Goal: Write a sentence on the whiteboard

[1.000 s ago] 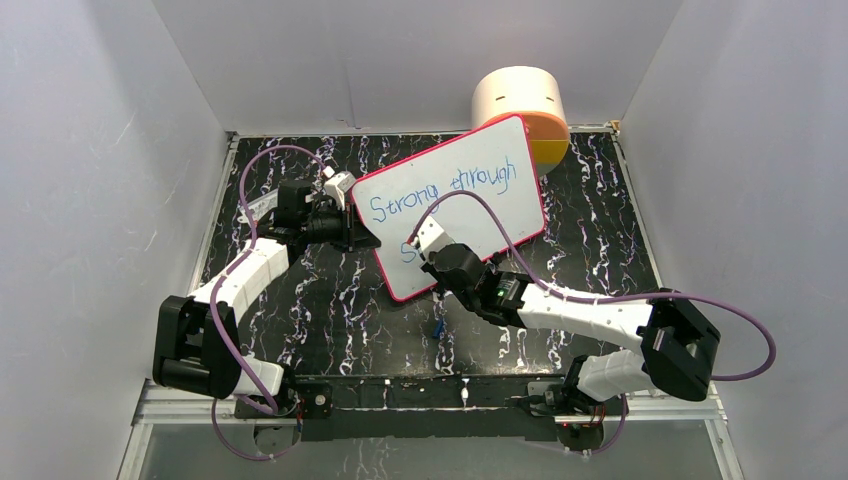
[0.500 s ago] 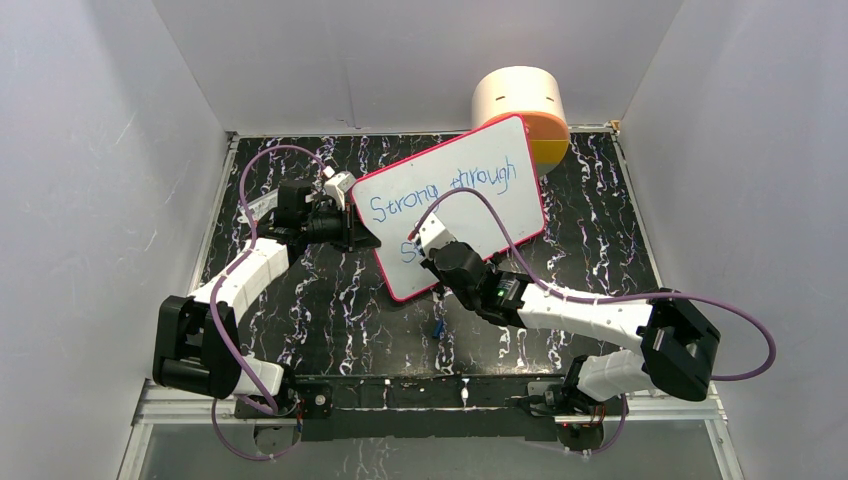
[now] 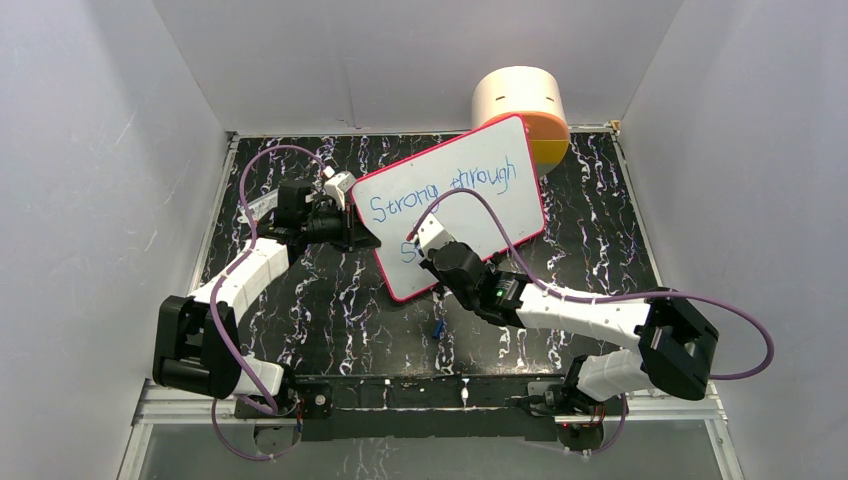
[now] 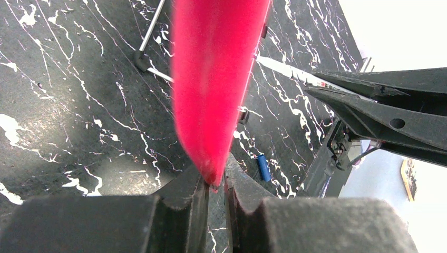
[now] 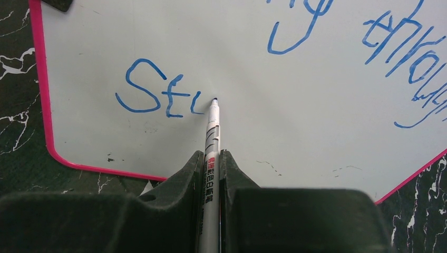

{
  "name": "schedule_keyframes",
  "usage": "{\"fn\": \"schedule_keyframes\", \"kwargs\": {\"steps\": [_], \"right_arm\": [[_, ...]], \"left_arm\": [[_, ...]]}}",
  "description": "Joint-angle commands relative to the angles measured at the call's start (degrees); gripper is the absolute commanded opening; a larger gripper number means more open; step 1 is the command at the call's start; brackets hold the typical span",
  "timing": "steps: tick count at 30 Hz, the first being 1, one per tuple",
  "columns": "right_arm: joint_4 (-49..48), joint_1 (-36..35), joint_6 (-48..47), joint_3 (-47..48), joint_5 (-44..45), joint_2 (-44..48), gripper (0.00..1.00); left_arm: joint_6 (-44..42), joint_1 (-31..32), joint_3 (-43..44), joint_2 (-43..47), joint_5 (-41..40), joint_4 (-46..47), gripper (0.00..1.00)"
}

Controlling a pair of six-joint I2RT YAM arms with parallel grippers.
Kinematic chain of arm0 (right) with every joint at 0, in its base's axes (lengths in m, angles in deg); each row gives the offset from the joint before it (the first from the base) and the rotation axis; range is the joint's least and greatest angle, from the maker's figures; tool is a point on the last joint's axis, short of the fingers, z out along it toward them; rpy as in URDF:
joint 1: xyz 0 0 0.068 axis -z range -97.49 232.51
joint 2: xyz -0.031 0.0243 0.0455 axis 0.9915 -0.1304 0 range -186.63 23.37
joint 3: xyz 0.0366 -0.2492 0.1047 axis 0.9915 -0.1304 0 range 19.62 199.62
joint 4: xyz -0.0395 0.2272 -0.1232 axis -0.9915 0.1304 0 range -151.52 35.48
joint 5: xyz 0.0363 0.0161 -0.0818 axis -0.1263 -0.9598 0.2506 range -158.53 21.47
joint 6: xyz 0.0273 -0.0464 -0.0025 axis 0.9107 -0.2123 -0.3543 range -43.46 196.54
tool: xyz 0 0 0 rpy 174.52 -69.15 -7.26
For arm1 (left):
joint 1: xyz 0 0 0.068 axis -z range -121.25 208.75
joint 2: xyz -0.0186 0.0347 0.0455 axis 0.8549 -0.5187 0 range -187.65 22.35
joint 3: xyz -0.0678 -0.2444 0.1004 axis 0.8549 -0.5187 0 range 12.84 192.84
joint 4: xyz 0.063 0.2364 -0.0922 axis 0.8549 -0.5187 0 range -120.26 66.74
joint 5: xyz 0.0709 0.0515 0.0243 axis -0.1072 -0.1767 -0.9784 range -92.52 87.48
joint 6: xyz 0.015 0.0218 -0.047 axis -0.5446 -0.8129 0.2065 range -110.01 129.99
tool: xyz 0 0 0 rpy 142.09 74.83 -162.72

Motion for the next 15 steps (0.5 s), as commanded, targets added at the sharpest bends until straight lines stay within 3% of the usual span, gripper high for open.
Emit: {"fn": "schedule_keyframes", "kwargs": {"steps": [1, 15], "right_arm": [[-1.55, -0.26, -0.06, 1.07, 0.58, -0.42, 0.00], [3.75, -0.28, 2.14, -0.54, -0.85, 0.77, 0.00]], "left_arm": [[-1.30, 0.18, 0.40, -0.30, -2.83, -2.73, 0.00], [-1.19, 0.18, 0.49, -0.29, -3.04, -2.73, 0.00]]}}
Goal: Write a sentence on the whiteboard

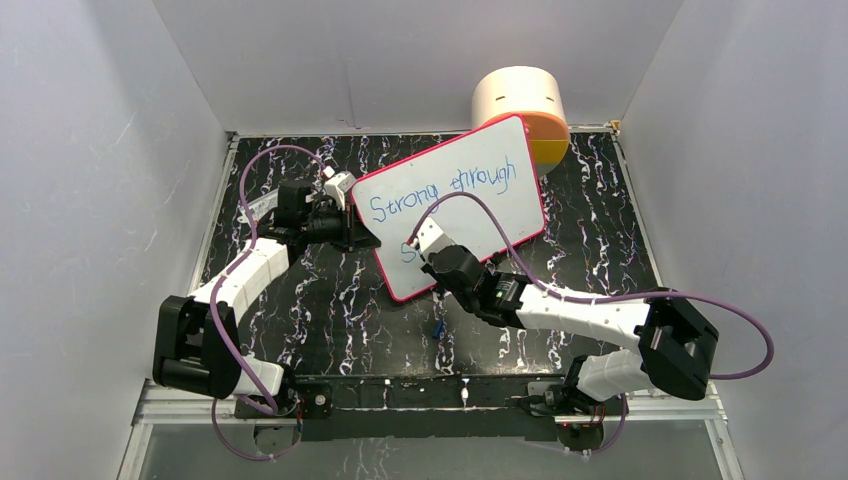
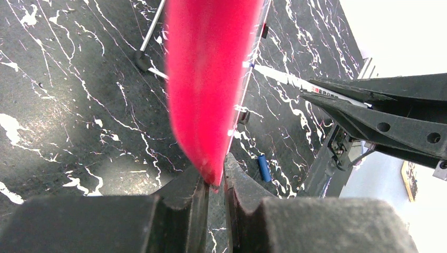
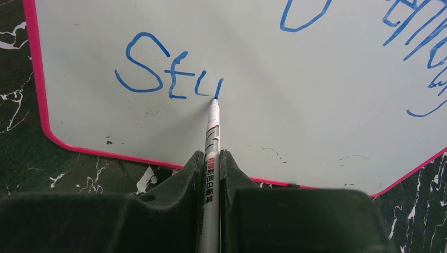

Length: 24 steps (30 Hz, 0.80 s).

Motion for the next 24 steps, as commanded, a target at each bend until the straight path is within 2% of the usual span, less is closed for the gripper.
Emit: {"fn": "schedule_keyframes", "kwargs": {"steps": [1, 9, 16, 24], "right_arm": [[1.05, -0.24, 1.31, -0.35, -0.53, 0.79, 0.00], [1.38, -0.24, 2.07, -0.84, 1.52, 1.90, 0.00], [-1.01, -0.23, 1.67, -1.15, -1.53, 4.79, 0.00], [-3.26, -0.21, 1.13, -0.82, -3.32, 3.28, 0.00]], "left_arm": [[-1.20, 0.12, 0.51, -0.30, -2.91, -2.73, 0.00], [-1.16, 0.12, 0.51, -0.38, -3.15, -2.80, 0.00], [-1.20, 0.12, 0.51, -0.38, -3.46, -2.82, 0.00], [-1.20, 0.12, 0.47, -0.54, -3.28, -2.82, 0.00]]}}
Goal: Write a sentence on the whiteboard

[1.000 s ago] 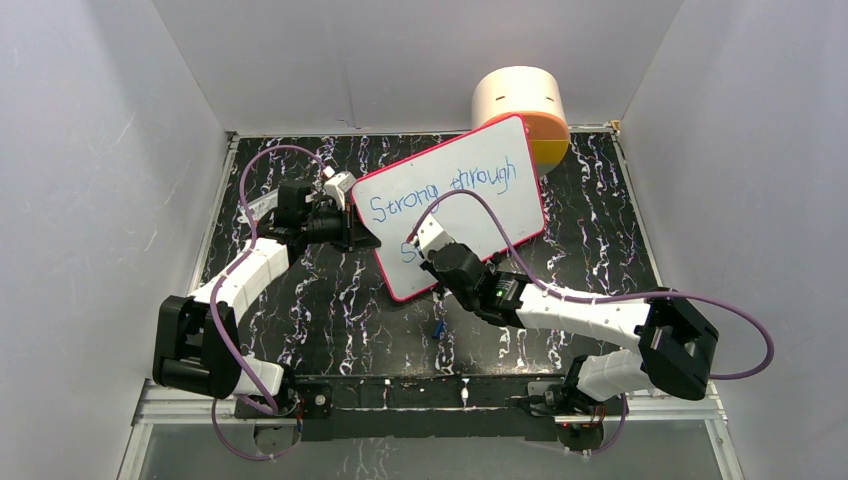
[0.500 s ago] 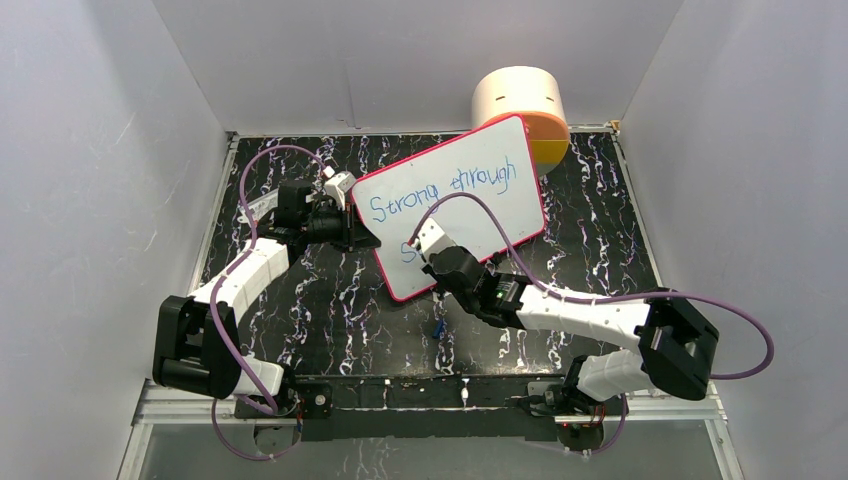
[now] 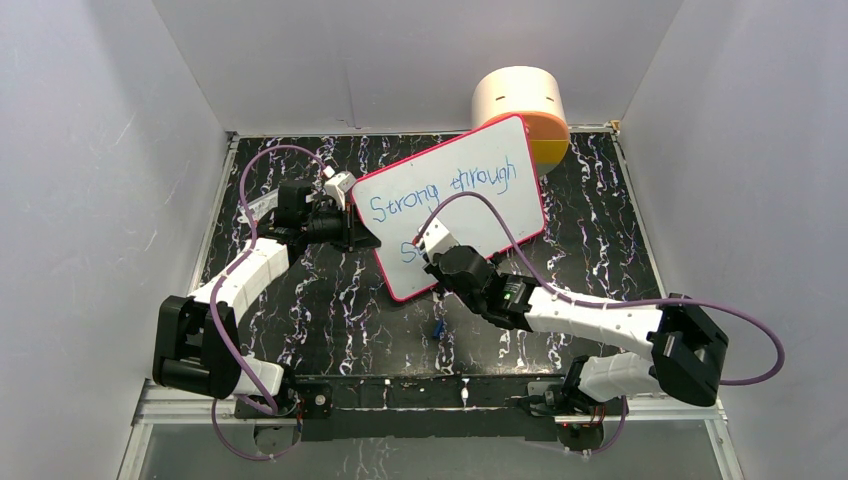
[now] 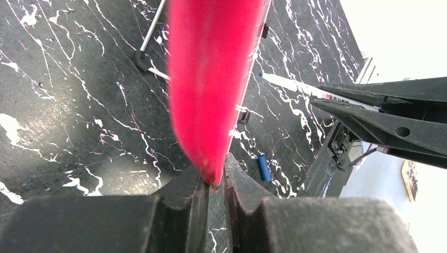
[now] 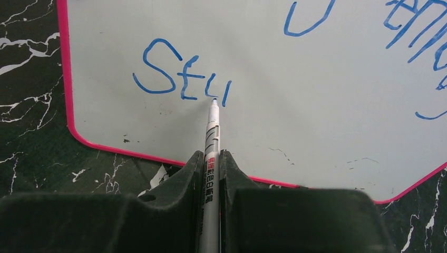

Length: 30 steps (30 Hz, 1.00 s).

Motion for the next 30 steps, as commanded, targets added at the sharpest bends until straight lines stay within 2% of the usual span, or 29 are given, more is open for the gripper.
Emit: {"fn": "schedule_keyframes", "kwargs": {"steps": [1, 30], "right_arm": [[-4.23, -0.08, -0.22, 0.48, -0.50, -0.32, 0.00], [-5.30, -0.07, -1.05, 1.47, 3.95, -3.77, 0.00]], "left_arm": [[-1.23, 0.10, 0.50, -0.56, -3.02, -2.84, 0.00], [-1.14, 0.10, 0.47, -0.65, -2.39, -2.77, 0.00]]}}
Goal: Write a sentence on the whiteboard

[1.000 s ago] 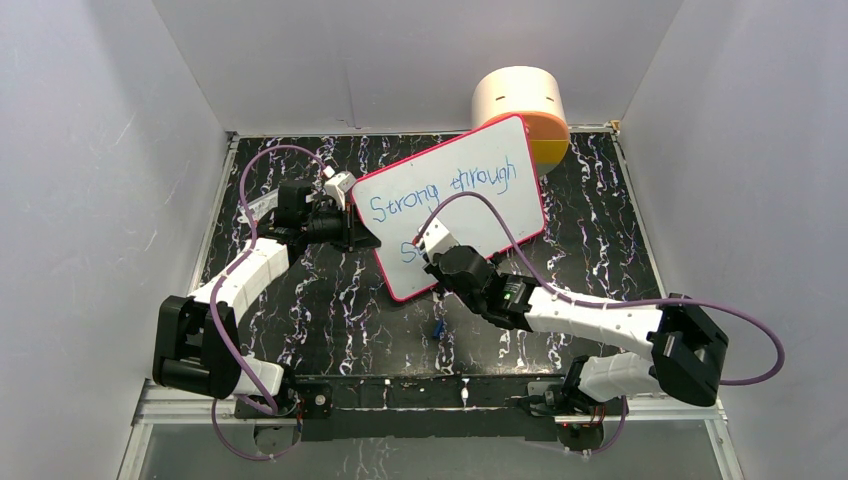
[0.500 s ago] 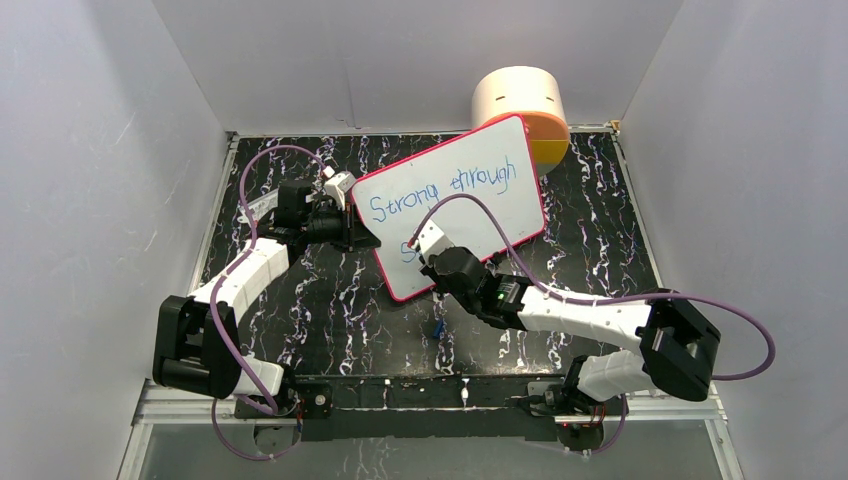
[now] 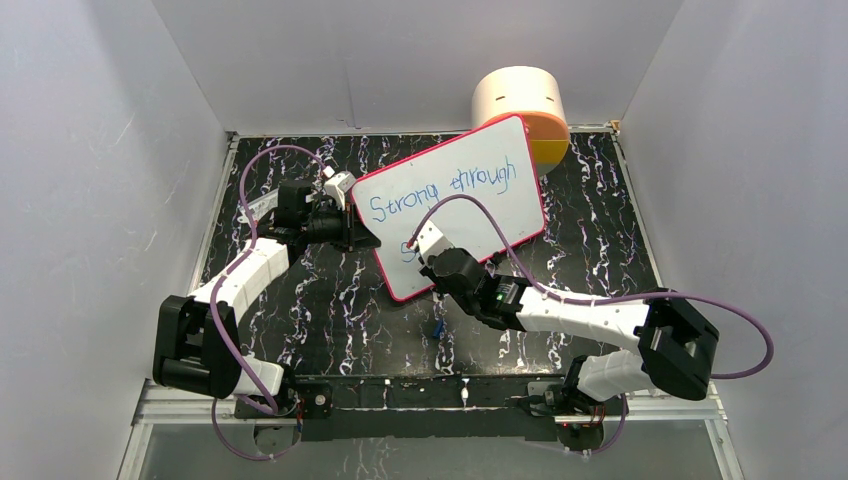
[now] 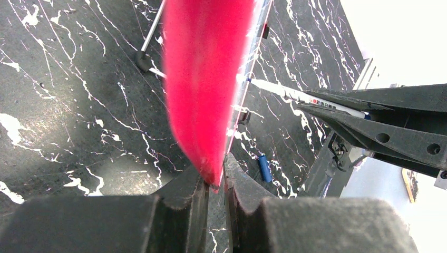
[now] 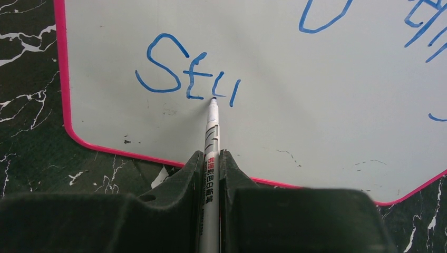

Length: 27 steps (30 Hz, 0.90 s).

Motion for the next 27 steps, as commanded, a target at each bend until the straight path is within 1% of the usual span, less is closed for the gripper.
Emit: {"fn": "schedule_keyframes", "kwargs": {"steps": [1, 16, 23, 27], "right_arm": [[-3.09, 0.30, -0.91, 1.48, 3.47, -0.64, 0.00], [-4.51, 0.34, -1.88, 1.47, 4.94, 0.35, 0.00], [-4.85, 0.42, -2.49, 2.04, 3.41, 0.49, 0.00], [-3.98, 0.41, -1.93, 1.68, 2.16, 2.39, 0.00]], "left_arm": [[-1.19, 0.10, 0.51, -0.58, -2.33, -2.82, 0.00], [-1.23, 0.09, 0.51, -0.49, -2.30, -2.82, 0.00], [-1.23, 0.10, 0.57, -0.75, -2.43, -2.95, 0.00], [-1.23, 0.10, 0.68, -0.61, -2.54, -3.08, 0.00]]}}
